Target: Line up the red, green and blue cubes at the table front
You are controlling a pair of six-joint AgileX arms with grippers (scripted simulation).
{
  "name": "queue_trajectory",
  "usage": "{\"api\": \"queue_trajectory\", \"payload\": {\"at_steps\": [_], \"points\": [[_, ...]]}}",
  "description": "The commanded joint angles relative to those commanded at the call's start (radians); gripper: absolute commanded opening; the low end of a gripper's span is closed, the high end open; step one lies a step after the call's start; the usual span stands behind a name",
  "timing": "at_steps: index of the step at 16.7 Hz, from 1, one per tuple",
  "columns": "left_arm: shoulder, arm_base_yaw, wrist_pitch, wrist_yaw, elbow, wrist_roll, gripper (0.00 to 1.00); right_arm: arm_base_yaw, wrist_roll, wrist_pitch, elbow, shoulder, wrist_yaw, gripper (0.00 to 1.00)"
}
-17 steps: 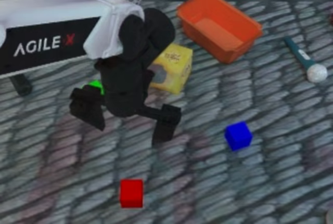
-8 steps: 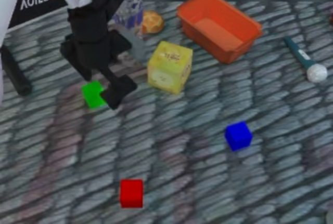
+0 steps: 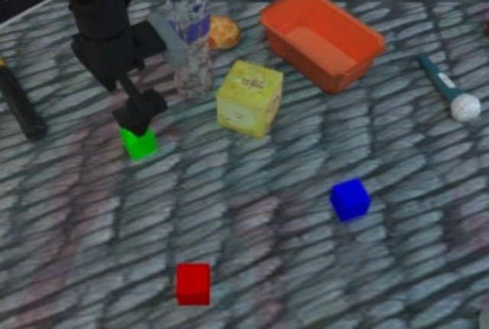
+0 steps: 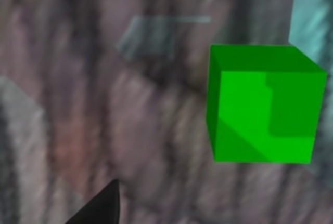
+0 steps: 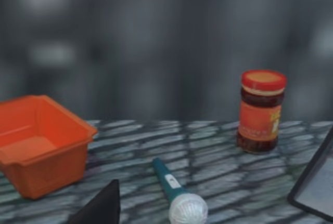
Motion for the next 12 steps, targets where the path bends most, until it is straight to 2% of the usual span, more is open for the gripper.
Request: {"api": "queue_trajectory", "payload": {"at_steps": [5, 12], "points": [[0.011, -0.002, 0.041, 0.000, -0.032, -0.003, 1.00, 0.000, 0.000, 0.000, 0.000, 0.000, 0.000, 1.00], [0.102, 0.001, 0.279, 0.001, -0.175, 0.002, 1.00, 0.000, 0.000, 0.000, 0.000, 0.000, 0.000, 1.00]]}}
